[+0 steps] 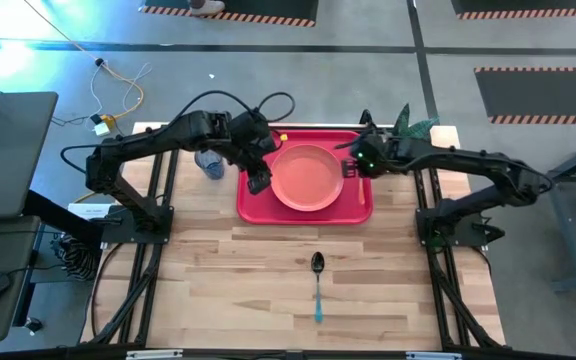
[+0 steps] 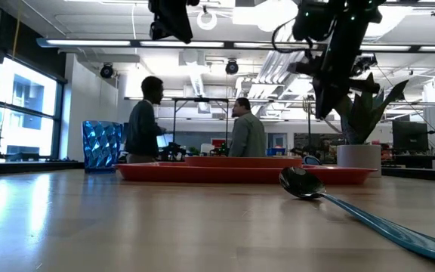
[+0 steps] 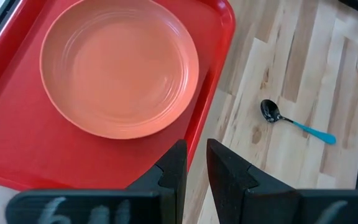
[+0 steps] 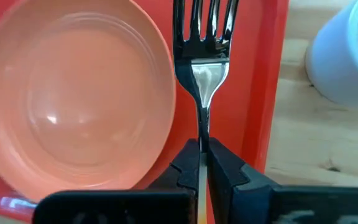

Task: Pick and place plate/cup/fork/spoon on tray
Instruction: Put the orange fork to the right of the orange plate on the red tray

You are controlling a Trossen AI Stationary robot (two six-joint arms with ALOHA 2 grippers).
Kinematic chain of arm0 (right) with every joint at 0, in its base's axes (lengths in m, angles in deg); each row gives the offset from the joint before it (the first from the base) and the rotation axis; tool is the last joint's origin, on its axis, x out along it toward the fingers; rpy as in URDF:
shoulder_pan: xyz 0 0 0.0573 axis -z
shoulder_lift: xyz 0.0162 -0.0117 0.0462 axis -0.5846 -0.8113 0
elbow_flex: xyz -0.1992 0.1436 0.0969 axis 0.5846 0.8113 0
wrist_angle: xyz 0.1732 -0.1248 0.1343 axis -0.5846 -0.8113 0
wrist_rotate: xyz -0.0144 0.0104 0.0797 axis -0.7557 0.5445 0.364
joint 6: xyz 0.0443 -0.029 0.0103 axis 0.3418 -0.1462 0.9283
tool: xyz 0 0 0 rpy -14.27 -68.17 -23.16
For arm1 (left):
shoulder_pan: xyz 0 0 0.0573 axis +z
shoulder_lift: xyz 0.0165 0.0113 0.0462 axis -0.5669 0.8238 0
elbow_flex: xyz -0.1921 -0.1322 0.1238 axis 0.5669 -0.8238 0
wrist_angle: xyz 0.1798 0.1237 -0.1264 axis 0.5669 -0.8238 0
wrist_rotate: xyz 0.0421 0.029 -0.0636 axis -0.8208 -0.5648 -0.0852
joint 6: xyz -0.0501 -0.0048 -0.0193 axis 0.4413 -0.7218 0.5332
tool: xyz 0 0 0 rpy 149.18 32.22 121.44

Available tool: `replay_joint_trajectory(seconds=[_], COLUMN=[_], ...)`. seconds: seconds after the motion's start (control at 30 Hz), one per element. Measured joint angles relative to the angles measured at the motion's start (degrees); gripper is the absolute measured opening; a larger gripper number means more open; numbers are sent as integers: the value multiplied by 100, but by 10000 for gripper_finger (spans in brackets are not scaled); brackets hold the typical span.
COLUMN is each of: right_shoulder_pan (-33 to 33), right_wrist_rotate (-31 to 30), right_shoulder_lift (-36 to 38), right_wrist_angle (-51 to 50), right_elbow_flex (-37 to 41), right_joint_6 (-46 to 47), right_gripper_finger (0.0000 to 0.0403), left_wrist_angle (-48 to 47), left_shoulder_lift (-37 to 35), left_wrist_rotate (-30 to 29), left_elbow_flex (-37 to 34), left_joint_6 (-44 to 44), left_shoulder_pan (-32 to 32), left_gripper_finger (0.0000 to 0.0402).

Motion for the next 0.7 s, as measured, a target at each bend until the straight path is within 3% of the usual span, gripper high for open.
replay_joint_trajectory(seconds=[0.7], right_shoulder_pan=[564], right_wrist_rotate=[748], right_shoulder_lift=[-1698], right_wrist_angle=[489], right_elbow_flex=[92], right_joint_6=[-149], right_gripper_finger=[0], left_wrist_angle=[0], left_shoulder_lift=[0], left_wrist_rotate=[-46], left_elbow_flex=[0], left_joint_6=[-106], left_shoulder_pan=[27], left_gripper_finger=[51])
